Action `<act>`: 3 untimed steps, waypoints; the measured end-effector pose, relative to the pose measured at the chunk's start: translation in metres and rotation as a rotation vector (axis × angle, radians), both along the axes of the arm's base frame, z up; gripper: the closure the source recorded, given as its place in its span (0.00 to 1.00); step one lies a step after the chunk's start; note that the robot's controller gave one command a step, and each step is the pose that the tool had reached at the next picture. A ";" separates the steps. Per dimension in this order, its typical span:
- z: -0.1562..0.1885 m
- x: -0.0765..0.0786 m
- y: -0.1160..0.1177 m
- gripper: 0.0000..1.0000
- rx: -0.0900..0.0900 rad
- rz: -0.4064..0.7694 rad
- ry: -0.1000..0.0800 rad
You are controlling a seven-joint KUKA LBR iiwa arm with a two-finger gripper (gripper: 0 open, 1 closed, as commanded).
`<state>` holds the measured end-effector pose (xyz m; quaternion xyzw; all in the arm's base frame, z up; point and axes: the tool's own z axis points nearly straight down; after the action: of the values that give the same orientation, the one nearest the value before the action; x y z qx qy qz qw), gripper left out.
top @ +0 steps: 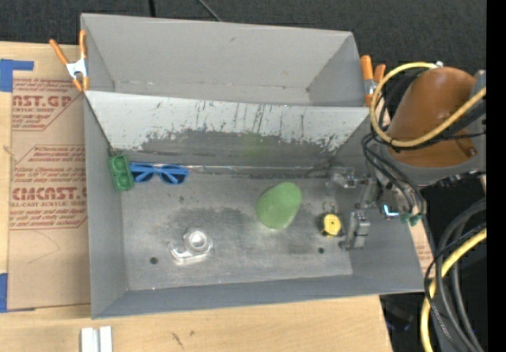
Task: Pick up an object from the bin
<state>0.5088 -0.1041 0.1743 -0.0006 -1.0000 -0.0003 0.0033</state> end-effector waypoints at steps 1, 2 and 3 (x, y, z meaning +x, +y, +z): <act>-0.107 0.006 -0.036 0.00 -0.001 -0.273 -0.003; -0.107 0.006 -0.036 0.00 -0.001 -0.272 -0.005; -0.107 0.007 -0.035 0.00 -0.002 -0.271 -0.006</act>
Offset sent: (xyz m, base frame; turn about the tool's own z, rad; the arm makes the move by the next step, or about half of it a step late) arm 0.0068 -0.0373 -0.1043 0.2734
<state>0.5155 -0.1395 0.0671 -0.1357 -0.9907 0.0004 0.0004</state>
